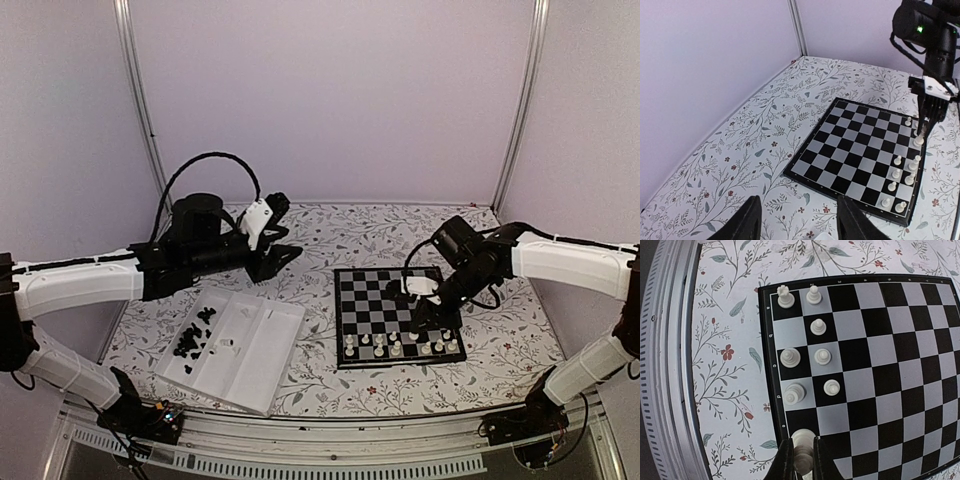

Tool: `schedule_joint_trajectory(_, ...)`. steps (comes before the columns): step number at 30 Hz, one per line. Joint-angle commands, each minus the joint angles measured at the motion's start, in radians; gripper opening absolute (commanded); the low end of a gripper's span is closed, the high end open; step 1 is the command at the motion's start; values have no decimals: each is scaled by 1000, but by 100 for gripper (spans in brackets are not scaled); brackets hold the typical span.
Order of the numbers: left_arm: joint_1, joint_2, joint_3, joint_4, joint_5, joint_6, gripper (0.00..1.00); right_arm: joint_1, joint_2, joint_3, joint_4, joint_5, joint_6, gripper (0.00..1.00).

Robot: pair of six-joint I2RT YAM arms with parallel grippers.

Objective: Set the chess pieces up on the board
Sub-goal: Place the chess piece on the chessboard.

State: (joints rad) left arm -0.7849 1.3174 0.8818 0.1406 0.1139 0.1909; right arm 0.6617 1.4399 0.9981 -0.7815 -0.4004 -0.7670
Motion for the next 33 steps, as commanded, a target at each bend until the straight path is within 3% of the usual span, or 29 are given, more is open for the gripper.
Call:
schedule_joint_trajectory(1,15,6,19,-10,-26,6,53,39,4,-41,57,26,-25,1)
schedule_joint_trajectory(22,15,25,26,-23,-20,1,54,71,80,-101,121,79,-9,1)
schedule_joint_trajectory(33,15,34,29,-25,-18,2,54,71,92,-116,145,103,-11,9)
